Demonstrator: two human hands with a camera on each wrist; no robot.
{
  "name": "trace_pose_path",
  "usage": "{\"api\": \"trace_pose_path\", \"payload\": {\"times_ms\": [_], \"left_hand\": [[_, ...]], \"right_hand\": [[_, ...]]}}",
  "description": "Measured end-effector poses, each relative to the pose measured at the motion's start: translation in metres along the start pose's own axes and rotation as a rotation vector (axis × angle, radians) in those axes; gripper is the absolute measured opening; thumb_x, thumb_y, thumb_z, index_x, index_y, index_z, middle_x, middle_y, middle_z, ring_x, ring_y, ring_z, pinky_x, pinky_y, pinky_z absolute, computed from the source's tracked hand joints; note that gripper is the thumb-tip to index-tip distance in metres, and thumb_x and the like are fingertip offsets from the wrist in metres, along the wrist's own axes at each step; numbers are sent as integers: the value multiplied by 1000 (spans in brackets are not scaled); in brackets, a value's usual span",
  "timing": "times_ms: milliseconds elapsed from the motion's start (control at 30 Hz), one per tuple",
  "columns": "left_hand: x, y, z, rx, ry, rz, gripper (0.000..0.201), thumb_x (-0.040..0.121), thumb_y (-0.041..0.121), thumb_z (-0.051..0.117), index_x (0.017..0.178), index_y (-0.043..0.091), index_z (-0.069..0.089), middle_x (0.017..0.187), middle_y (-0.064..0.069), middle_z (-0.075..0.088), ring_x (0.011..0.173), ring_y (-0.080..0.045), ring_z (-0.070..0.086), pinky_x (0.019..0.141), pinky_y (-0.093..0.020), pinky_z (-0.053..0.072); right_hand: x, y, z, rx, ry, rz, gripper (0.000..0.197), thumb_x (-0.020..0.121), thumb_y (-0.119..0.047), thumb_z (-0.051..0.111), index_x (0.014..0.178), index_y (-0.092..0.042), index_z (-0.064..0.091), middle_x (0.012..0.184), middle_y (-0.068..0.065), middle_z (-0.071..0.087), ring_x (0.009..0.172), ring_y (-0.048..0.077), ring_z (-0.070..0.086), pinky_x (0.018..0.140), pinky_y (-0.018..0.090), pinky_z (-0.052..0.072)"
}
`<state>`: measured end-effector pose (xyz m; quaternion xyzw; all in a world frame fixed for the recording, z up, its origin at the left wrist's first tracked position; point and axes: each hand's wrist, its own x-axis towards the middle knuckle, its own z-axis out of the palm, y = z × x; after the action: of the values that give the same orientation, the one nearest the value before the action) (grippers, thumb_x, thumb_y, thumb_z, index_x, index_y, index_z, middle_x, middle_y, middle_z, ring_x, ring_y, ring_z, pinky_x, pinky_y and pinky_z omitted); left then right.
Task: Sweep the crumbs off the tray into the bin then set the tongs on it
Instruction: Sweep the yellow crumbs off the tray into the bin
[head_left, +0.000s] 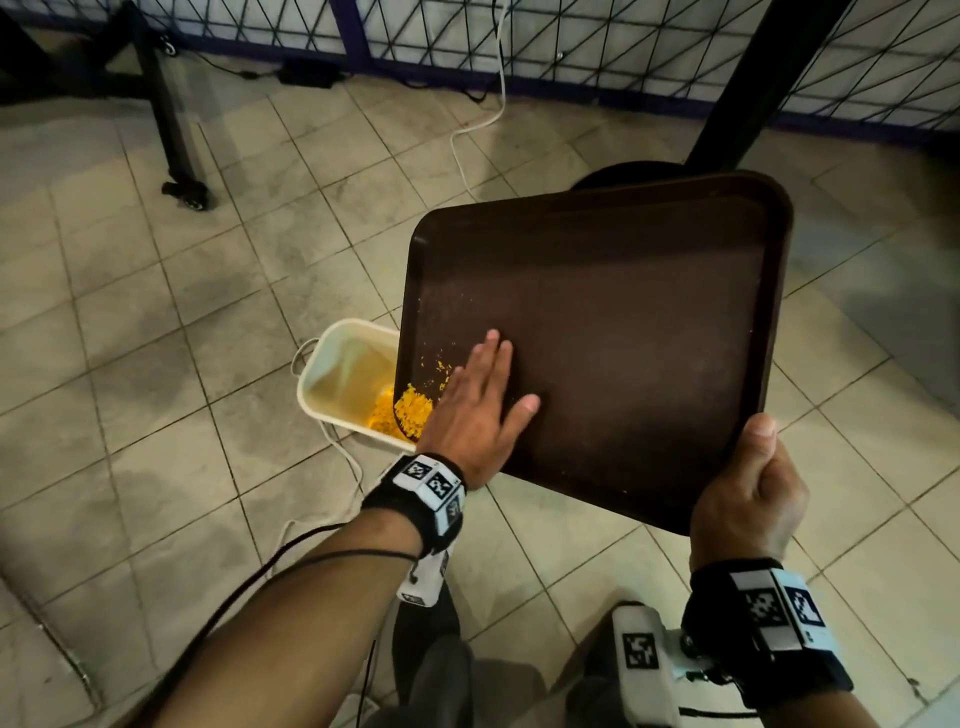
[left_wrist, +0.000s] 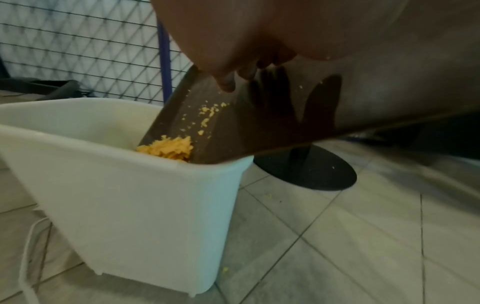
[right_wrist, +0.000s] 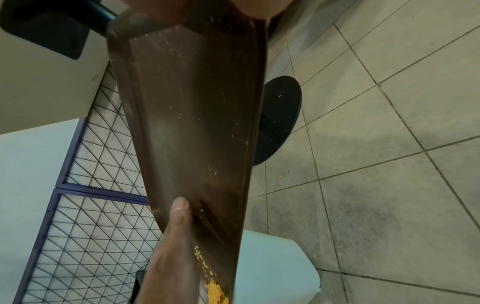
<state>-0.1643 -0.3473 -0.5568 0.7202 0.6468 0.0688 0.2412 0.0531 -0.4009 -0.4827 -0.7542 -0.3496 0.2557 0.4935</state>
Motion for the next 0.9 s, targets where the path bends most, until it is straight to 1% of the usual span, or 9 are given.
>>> {"api": "trace_pose_path", "payload": {"times_ms": [67,233,300,433,500,633,700,800,900], "left_hand": [[-2,-10,8,63,-37,-15,75,97,64,12,155,24,-12,162,6,-21,149,-9,-12,121,-33,-3],[-23,-73,10,165,-186,-291,87,89,72,-2,156,17,-8,164,-3,-14,151,-18,-9,122,-41,-4],[-23,-79,4,166,-143,-265,87,90,72,-2,156,17,-6,164,-3,-14,151,-17,-8,122,-41,-1],[-11,-53,0,134,-26,-83,79,96,67,8,156,19,-9,162,1,-19,149,-11,-11,122,-36,-2],[-11,-45,7,160,-58,-18,78,96,67,9,156,21,-11,162,3,-21,147,-9,-13,120,-33,-4],[-17,-72,11,108,-152,-256,88,89,74,1,156,19,-8,164,-1,-13,151,-17,-4,122,-40,1],[-18,-75,5,113,-125,-285,87,89,74,0,156,19,-8,164,-1,-13,151,-18,-4,123,-41,2],[-16,-36,2,118,-22,-77,80,94,69,7,156,21,-9,163,0,-17,150,-16,-10,122,-39,0],[-26,26,16,94,-2,250,78,97,65,18,157,18,1,164,-1,-10,151,-19,-9,122,-41,1]], "right_hand": [[0,0,0,10,3,13,49,104,-45,31,66,-18,45,64,0,42,54,7,39,54,25,36],[0,2,-1,39,19,24,47,105,-43,33,63,-21,42,62,-2,38,54,6,38,54,25,34],[0,3,0,42,19,26,47,105,-42,33,64,-21,42,62,-3,39,54,4,38,55,26,33],[0,5,2,47,21,25,48,104,-43,34,64,-20,43,61,-2,39,51,3,39,55,27,35],[0,7,1,55,20,24,48,104,-44,34,64,-19,45,63,-3,41,52,1,39,56,27,36],[2,7,-1,56,38,-7,47,105,-40,34,63,-21,41,59,-6,40,49,1,39,50,15,34],[1,8,-1,62,35,-8,47,105,-40,34,63,-22,42,54,-9,42,49,1,39,48,11,32],[0,9,2,71,22,11,46,105,-42,34,64,-23,43,53,-15,45,52,1,40,50,13,34],[-1,7,4,63,14,69,46,104,-47,33,66,-23,46,64,-9,45,58,7,42,56,24,38]]}}
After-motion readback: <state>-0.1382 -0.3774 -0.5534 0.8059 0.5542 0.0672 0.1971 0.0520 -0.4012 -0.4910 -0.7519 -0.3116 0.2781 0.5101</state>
